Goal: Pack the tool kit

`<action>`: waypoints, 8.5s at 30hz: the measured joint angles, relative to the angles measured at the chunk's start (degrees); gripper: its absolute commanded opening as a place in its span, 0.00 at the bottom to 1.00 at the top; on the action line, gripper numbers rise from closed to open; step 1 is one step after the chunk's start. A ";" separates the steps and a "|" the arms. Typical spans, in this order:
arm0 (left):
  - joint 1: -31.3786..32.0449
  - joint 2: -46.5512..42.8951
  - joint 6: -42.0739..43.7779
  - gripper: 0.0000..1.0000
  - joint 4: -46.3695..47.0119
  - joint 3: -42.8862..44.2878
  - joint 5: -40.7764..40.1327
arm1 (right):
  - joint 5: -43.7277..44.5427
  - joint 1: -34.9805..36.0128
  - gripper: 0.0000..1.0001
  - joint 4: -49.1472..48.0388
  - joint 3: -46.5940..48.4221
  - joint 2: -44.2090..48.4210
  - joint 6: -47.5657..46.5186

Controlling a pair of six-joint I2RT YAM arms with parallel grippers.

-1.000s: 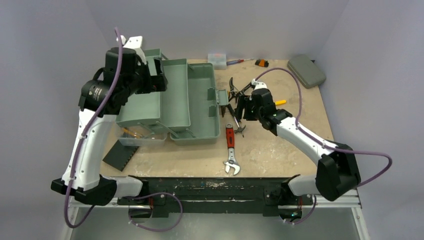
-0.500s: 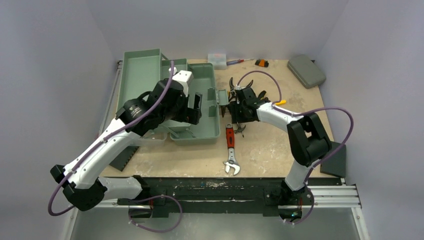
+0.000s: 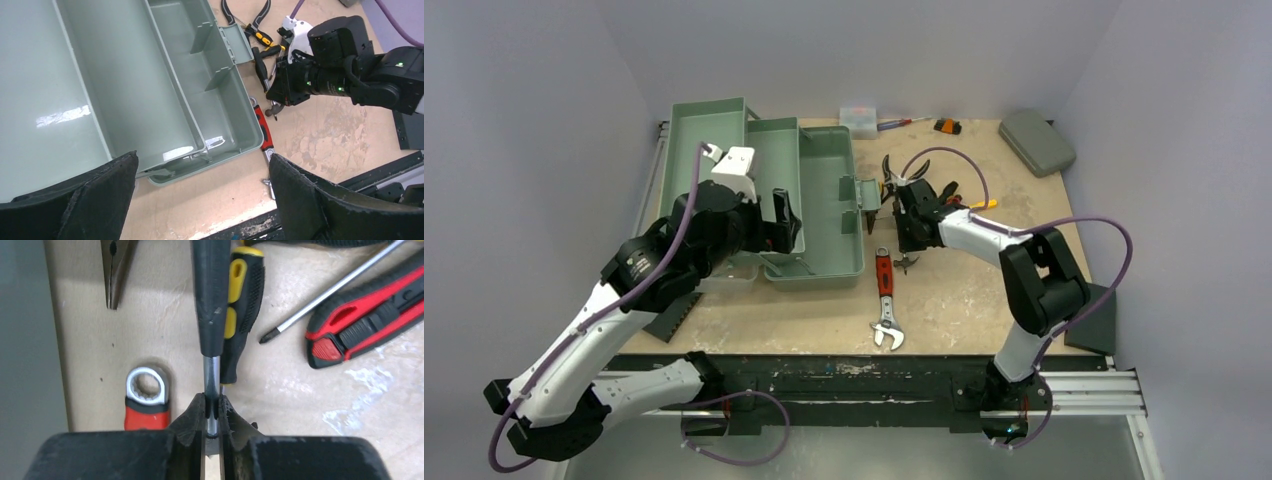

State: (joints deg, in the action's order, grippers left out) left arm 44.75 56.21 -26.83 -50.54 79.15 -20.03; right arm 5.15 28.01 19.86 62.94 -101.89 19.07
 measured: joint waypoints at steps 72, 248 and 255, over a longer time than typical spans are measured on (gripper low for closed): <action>0.00 -17.77 8.48 0.93 -1.31 -13.18 -8.57 | -8.04 13.46 0.44 -19.71 1.36 12.52 11.26; -29.38 33.64 9.86 1.00 -15.91 38.14 1.68 | -7.65 -2.58 0.99 -1.84 -17.90 44.22 9.25; -28.79 18.40 4.81 1.00 -7.87 24.26 15.58 | 0.85 -2.58 0.99 1.66 -13.84 41.33 11.56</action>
State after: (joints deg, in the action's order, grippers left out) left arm 15.97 74.61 -22.02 -58.41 103.42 -4.45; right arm 6.00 25.43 21.52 49.10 -60.55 30.63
